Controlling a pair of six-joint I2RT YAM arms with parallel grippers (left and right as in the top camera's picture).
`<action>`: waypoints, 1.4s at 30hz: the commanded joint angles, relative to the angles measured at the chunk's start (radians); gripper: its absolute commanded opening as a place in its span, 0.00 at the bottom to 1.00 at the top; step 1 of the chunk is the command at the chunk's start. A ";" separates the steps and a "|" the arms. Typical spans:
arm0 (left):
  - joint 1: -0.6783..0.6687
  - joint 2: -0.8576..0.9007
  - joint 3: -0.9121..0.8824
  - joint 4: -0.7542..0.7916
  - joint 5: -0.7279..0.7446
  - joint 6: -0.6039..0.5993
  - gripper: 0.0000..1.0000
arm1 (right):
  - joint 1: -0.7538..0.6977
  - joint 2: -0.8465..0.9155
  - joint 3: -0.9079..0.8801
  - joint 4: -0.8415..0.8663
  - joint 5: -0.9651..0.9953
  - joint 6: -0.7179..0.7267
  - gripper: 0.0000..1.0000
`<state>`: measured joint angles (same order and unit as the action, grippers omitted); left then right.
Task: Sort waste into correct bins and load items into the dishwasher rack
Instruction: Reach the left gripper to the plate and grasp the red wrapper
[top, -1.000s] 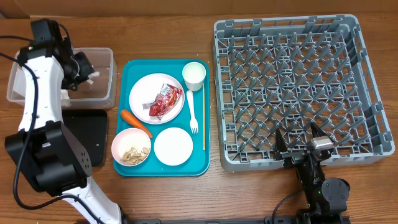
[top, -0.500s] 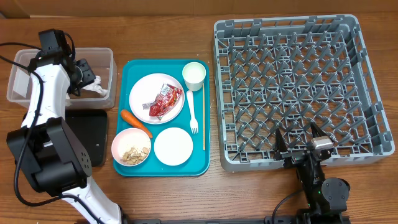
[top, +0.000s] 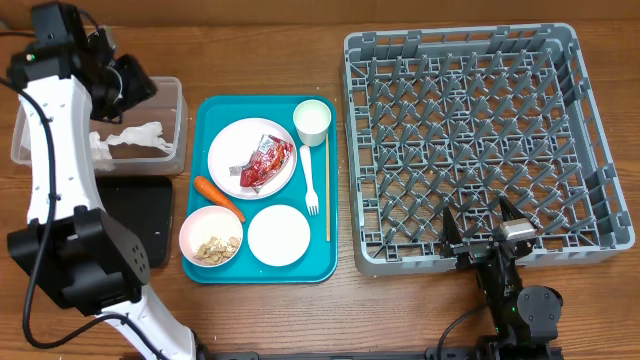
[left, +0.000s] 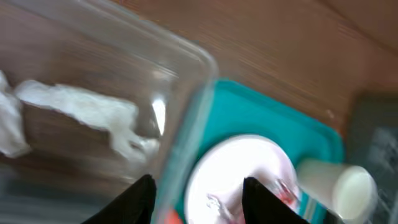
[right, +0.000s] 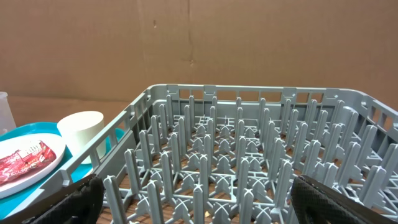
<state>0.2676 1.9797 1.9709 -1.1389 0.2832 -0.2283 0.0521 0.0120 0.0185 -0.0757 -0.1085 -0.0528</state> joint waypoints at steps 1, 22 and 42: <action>-0.056 -0.015 0.043 -0.085 0.122 0.016 0.48 | -0.003 -0.007 -0.011 0.004 -0.005 0.004 1.00; -0.502 -0.011 -0.301 -0.078 -0.187 0.135 0.56 | -0.003 -0.007 -0.011 0.004 -0.005 0.004 1.00; -0.504 -0.011 -0.498 0.083 -0.187 0.135 0.62 | -0.003 -0.007 -0.011 0.004 -0.005 0.004 1.00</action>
<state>-0.2352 1.9789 1.5013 -1.0733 0.1074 -0.1040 0.0521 0.0120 0.0185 -0.0757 -0.1081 -0.0525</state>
